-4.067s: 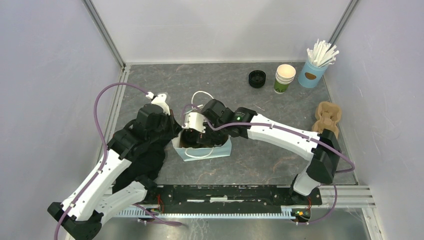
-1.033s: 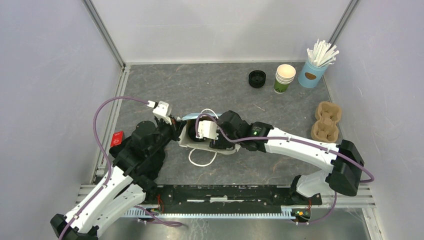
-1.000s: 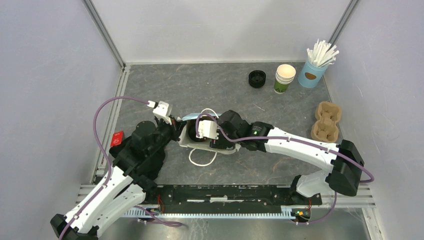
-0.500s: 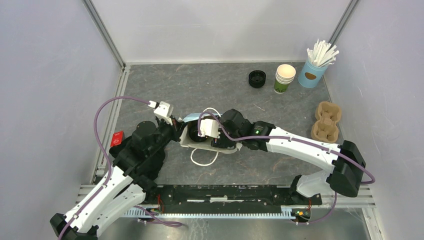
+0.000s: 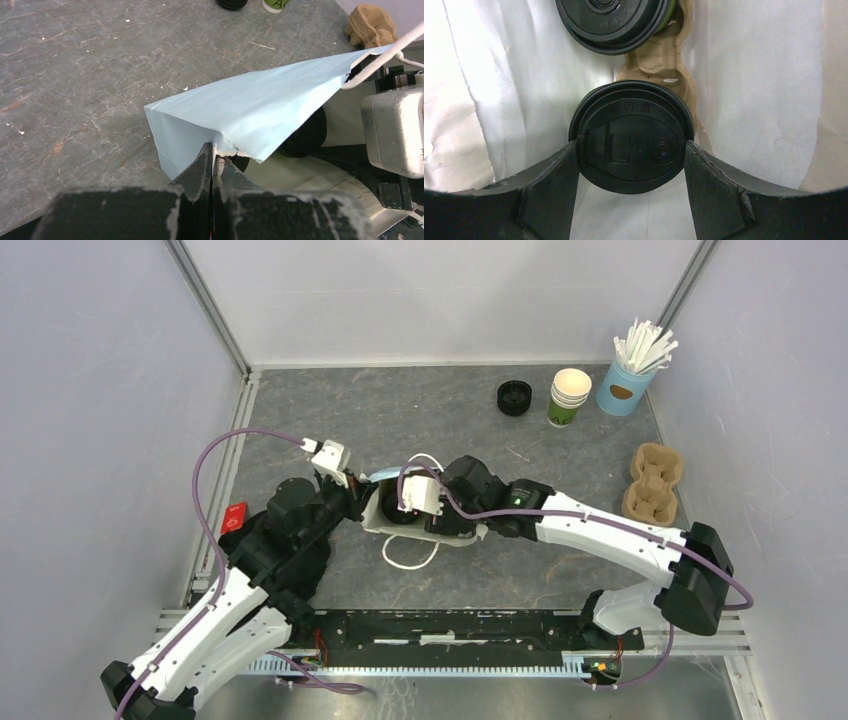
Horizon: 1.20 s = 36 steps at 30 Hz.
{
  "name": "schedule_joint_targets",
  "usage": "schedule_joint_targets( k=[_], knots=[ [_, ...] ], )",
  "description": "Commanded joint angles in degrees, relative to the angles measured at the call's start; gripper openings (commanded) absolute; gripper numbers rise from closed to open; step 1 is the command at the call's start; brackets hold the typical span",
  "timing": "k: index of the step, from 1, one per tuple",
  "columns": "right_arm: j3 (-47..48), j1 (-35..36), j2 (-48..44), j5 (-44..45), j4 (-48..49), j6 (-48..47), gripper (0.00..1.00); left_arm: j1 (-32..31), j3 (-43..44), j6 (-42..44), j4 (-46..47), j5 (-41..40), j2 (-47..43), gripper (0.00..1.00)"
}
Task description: Pack the takeout coffee
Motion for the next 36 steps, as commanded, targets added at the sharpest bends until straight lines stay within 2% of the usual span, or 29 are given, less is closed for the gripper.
schedule_joint_targets(
  k=[1, 6, 11, 14, 20, 22, 27, 36],
  knots=[
    [5.01, -1.75, 0.37, -2.84, -3.01, 2.27, 0.00, 0.77, 2.23, 4.28, -2.53, -3.10, 0.43, 0.02],
    [11.18, -1.75, 5.17, -10.03, -3.87, 3.21, 0.00, 0.73, 2.92, 4.30, -1.93, -2.47, 1.30, 0.02],
    [11.90, -1.73, 5.07, -11.06, -2.03, 4.04, 0.00, 0.73, 3.12, 5.34, -1.07, -3.07, 1.82, 0.02],
    [9.27, -1.79, 3.39, -8.48, -1.47, 3.86, 0.00, 0.70, 2.80, 5.10, -0.91, -3.02, 1.81, 0.02],
    [-4.94, -4.00, -3.18, 2.87, 3.91, 6.33, 0.00, 0.72, 1.92, 4.94, -1.04, -4.14, 0.54, 0.02],
    [-5.43, -4.53, -2.80, 4.63, 2.21, 6.75, 0.01, 0.74, 2.17, 4.91, -1.31, -4.15, 0.67, 0.02],
    [-4.28, -5.14, -0.79, 5.05, -2.04, 7.37, 0.10, 0.71, 2.57, 5.36, -1.42, -4.02, 1.13, 0.02],
    [-1.43, -5.31, 2.17, 5.42, -3.55, 6.55, 0.12, 0.72, 2.57, 5.43, -1.80, -3.71, 1.65, 0.02]
  ],
)
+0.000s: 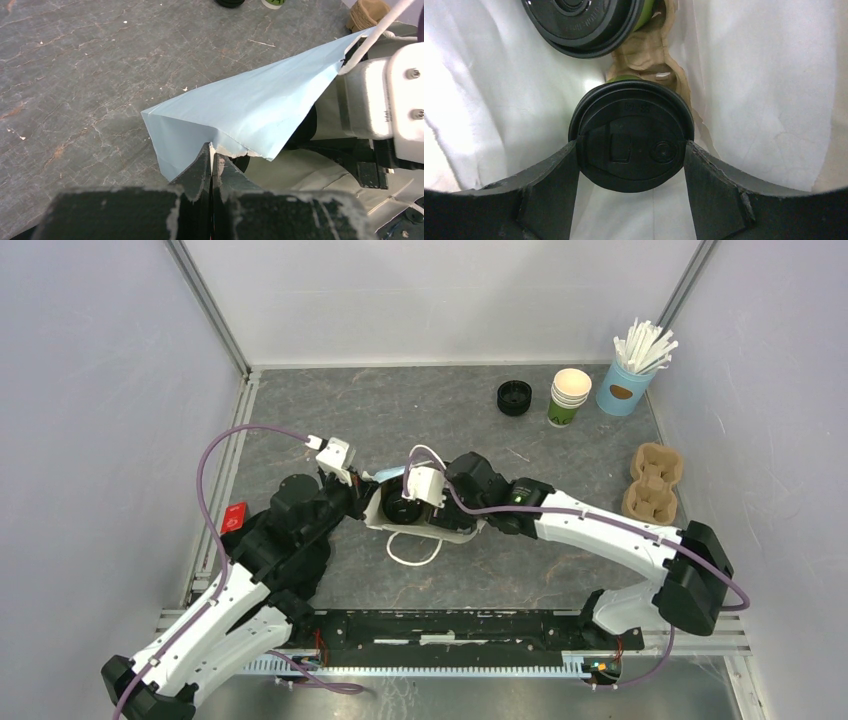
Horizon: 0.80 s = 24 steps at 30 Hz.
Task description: Pack the takeout coffee
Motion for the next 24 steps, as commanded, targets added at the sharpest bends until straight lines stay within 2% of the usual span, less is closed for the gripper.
schedule_joint_targets(
  k=[1, 7, 11, 16, 24],
  knots=[
    [2.17, -2.65, 2.72, 6.53, -8.21, 3.11, 0.12, 0.95, 1.42, 4.02, -1.95, -4.14, -0.13, 0.02],
    [8.19, -2.62, 6.15, 4.86, -9.76, 3.50, 0.12, 0.93, 2.81, 3.35, -3.06, -4.17, 1.03, 0.02],
    [18.83, -2.61, 11.38, 4.04, -17.01, 4.18, 0.12, 1.01, 6.19, 0.37, -6.67, -5.68, 2.91, 0.02],
    [29.22, -2.45, 17.80, -1.54, -26.13, 7.33, 0.11, 1.05, 11.86, -3.17, -12.84, -5.85, 6.56, 0.02],
    [32.01, -1.83, 21.19, -6.84, -34.61, 15.17, 0.11, 1.02, 22.64, -10.20, -24.09, -4.24, 12.34, 0.02]
  ],
)
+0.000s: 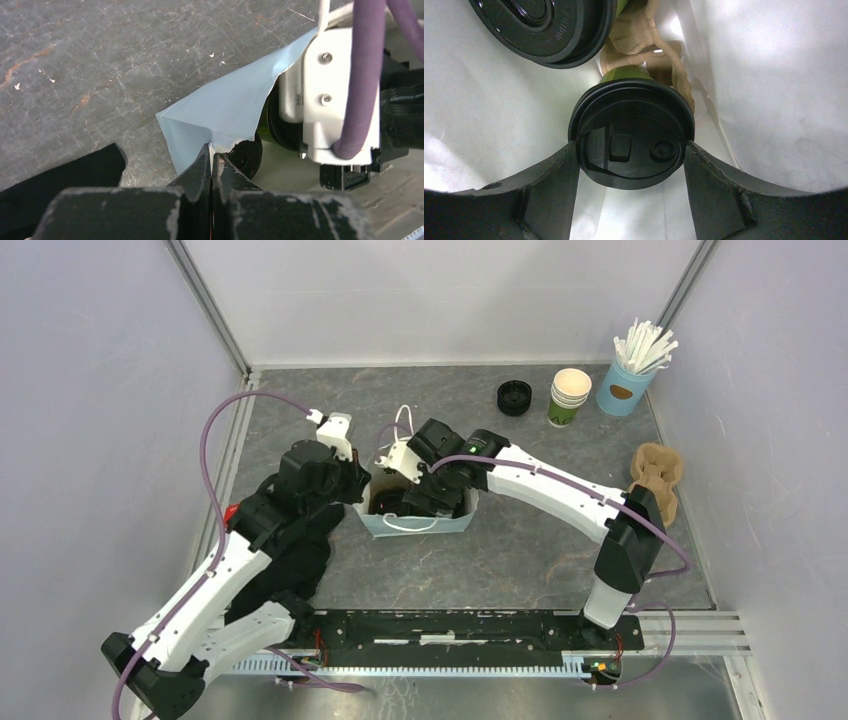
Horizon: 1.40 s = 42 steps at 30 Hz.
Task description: Pack the takeout coffee
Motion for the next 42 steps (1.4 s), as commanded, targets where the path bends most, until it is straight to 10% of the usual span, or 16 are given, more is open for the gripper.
schedule_joint_targets(
  k=[1, 16, 30, 42],
  knots=[
    [1.23, 0.42, 0.91, -2.43, -7.73, 7.42, 0.10, 0.08, 7.83, -7.59, -5.82, 1.25, 2.75, 0.02],
    [2.02, 3.99, 10.24, -2.94, -5.51, 15.81, 0.16, 0.16, 8.86, -17.54, -9.21, 0.02, 6.04, 0.02],
    [5.05, 4.08, 1.87, 0.70, -5.58, 19.12, 0.62, 0.06, 7.99, -18.08, -10.51, -2.32, 3.77, 0.07],
    [6.17, 4.09, -2.36, 0.28, -5.96, 19.82, 0.81, 0.10, 7.45, -18.49, -10.83, -1.48, 3.57, 0.15]
  ],
)
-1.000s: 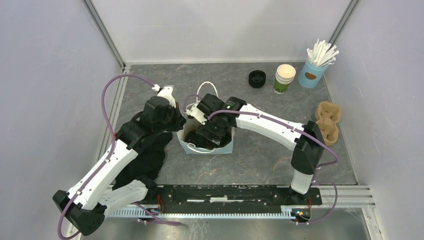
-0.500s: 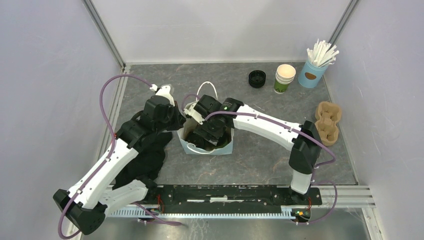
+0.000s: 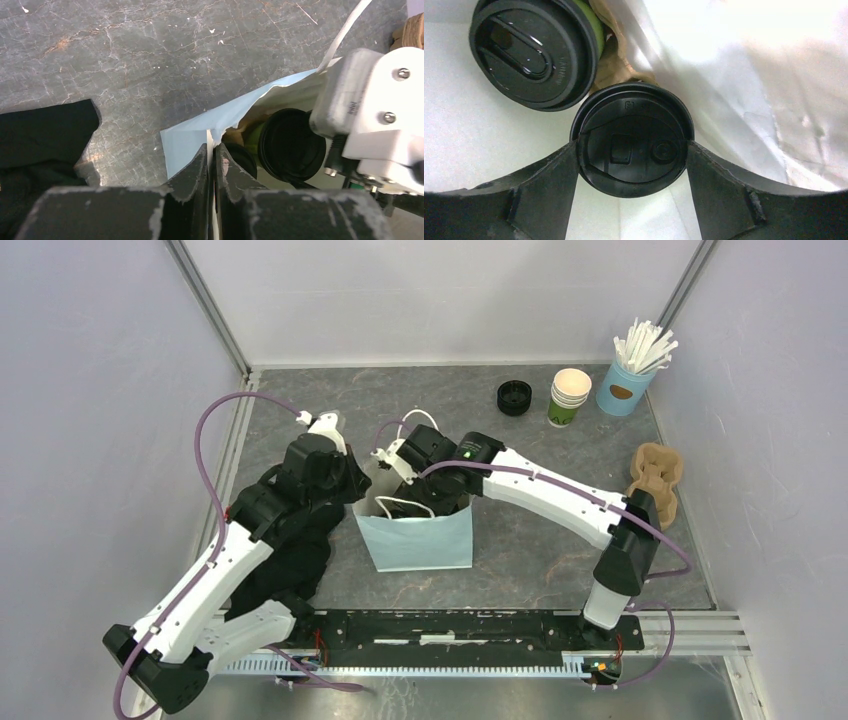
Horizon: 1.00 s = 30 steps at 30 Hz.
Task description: Pack the takeout coffee
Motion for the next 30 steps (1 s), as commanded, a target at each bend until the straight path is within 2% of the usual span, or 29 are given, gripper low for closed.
schedule_joint_targets(
  k=[1, 2, 3, 9, 14, 18, 21, 26, 30],
  knots=[
    [1.93, -0.09, -3.48, -0.11, -0.13, 1.89, 0.83, 0.00, 0.74, -2.21, 0.22, 0.01, -1.16, 0.16],
    [2.26, -0.07, -3.61, -0.18, -0.19, 1.91, 0.88, -0.02, 0.75, -2.16, 0.25, 0.20, -1.21, 0.17],
    [2.41, -0.07, -3.88, -0.32, -0.06, 1.88, 0.98, -0.01, 0.82, -2.15, 0.34, 0.37, -1.26, 0.18],
    [3.54, 0.05, -4.18, -0.39, -1.07, 1.69, 0.98, -0.03, 1.16, -2.29, 0.85, 1.26, -1.18, 0.26],
    [6.16, -0.03, -5.86, -0.89, -1.40, 2.73, 0.98, -0.02, 1.21, -2.46, 0.80, 1.61, -1.52, 0.27],
    [4.51, 0.07, -7.85, -1.82, 1.20, 3.54, 0.98, -0.07, 1.19, -2.47, 1.42, 0.31, -2.04, 0.19],
    [2.93, 0.14, -8.91, -1.16, 3.62, 4.00, 0.98, -0.05, 1.34, -1.54, 3.88, -0.41, -2.30, 0.19],
    [8.10, 0.06, -9.16, 0.40, 3.71, 4.76, 0.98, -0.04, 1.24, -0.05, 6.28, -1.62, -2.93, 0.16],
    [8.11, 0.20, -13.62, -1.36, 8.97, 5.47, 0.98, -0.05, 0.22, 0.86, 8.07, -2.60, -3.98, 0.16]
  ],
)
